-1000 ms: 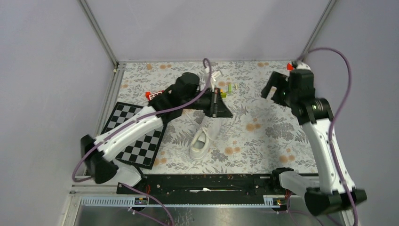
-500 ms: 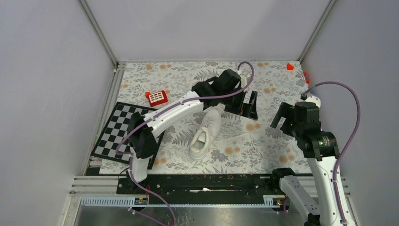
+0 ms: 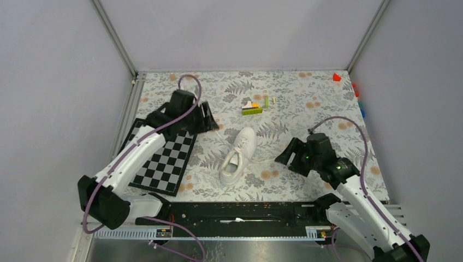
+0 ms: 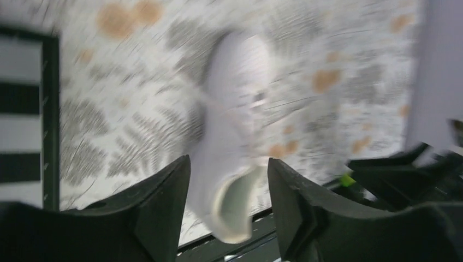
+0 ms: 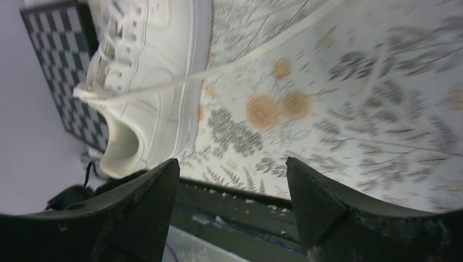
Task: Tie the shoes
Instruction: Tie the shoelace on the shoe.
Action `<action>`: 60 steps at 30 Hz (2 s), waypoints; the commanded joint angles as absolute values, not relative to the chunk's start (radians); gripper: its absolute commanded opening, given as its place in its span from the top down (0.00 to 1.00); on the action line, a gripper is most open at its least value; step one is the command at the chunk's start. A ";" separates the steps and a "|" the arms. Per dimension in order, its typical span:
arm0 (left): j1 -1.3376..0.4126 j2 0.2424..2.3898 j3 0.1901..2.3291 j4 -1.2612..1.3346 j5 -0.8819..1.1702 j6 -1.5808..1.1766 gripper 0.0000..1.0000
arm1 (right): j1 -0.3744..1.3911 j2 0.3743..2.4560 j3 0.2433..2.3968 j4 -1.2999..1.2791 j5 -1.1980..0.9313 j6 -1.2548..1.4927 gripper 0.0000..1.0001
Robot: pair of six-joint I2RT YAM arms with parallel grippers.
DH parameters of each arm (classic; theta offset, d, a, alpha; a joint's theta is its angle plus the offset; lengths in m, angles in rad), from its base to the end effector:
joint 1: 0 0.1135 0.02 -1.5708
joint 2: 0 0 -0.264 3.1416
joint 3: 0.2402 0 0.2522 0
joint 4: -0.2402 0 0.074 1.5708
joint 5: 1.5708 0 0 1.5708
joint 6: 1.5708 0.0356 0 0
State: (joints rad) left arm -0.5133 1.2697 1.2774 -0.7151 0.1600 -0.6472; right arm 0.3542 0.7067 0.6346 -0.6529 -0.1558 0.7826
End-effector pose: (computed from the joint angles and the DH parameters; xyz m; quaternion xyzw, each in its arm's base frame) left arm 0.2317 -0.1371 0.3566 -0.0272 0.9056 -0.2894 0.3090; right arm 0.1384 0.0571 0.2547 0.1620 0.8951 0.2801 0.3066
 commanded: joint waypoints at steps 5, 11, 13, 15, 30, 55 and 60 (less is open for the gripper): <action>-0.488 1.386 0.945 -0.601 0.185 -0.724 0.47 | 0.535 0.795 0.429 -0.201 -0.190 1.251 0.30; -0.618 1.469 0.946 -0.543 0.248 -0.753 0.47 | 0.534 0.747 0.499 -0.338 -0.058 1.204 0.26; -0.653 1.483 0.939 -0.528 0.263 -0.770 0.47 | 0.533 0.715 0.502 -0.363 -0.025 1.202 0.25; -0.687 1.493 0.929 -0.508 0.281 -0.788 0.47 | 0.532 0.694 0.493 -0.374 -0.006 1.213 0.25; -0.557 1.363 1.045 -0.755 -0.041 -0.839 0.40 | 0.532 0.735 0.486 -0.443 0.079 1.330 0.32; -0.566 1.558 0.624 0.210 0.333 -1.792 0.36 | 0.531 0.695 0.466 -0.426 0.045 1.321 0.34; -0.572 1.587 0.610 0.237 0.301 -1.820 0.44 | 0.531 0.693 0.466 -0.430 0.044 1.322 0.34</action>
